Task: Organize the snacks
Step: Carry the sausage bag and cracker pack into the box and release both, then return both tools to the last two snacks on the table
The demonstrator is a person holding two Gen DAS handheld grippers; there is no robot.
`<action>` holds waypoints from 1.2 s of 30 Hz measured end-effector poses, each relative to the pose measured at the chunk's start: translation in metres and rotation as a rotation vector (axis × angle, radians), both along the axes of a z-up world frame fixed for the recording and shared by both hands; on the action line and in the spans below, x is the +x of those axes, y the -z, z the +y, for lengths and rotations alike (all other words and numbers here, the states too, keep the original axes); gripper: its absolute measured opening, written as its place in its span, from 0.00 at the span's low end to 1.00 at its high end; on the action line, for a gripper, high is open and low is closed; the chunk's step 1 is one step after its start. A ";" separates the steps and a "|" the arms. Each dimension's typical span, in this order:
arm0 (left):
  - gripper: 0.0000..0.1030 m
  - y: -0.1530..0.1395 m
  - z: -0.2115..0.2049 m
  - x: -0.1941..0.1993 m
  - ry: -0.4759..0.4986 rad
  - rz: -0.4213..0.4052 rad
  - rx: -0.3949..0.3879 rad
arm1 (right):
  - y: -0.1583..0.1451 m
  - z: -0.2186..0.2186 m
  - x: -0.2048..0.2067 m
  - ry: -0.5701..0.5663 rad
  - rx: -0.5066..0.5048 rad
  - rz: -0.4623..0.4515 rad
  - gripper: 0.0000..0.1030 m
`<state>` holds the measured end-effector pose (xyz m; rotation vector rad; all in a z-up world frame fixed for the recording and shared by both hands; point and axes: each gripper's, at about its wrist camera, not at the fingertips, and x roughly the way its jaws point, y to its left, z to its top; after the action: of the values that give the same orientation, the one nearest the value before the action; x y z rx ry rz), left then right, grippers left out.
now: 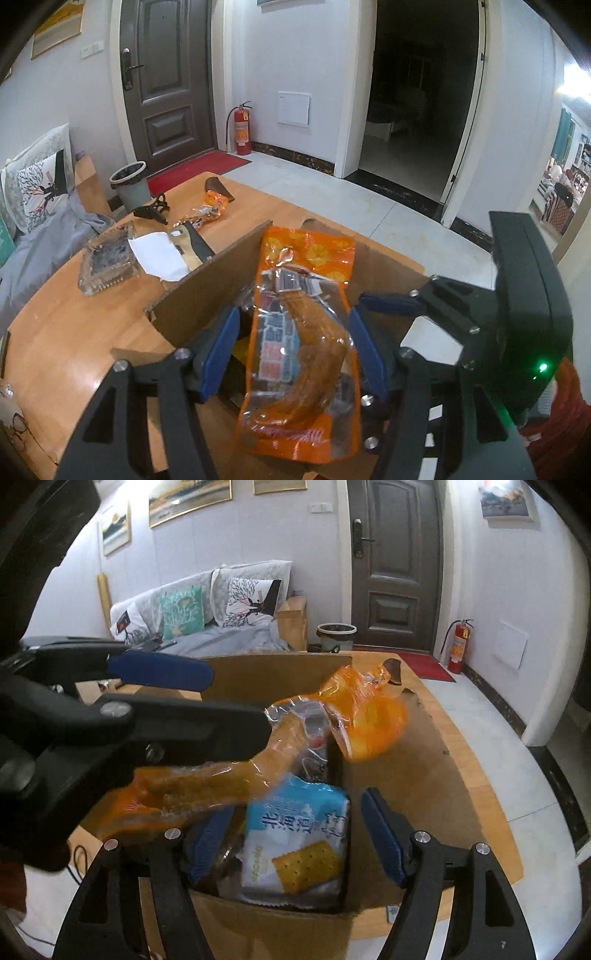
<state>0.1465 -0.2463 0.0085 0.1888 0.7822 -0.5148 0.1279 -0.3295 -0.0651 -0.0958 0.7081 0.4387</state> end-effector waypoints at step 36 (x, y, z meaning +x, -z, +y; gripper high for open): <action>0.67 0.002 0.268 -0.117 -0.458 -0.053 -0.009 | -0.055 0.155 -0.083 -0.351 0.115 -0.063 0.67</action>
<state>0.0298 0.0213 0.0062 0.0113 0.7428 -0.0795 0.0446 -0.1742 -0.0102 -0.1258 0.6038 0.8083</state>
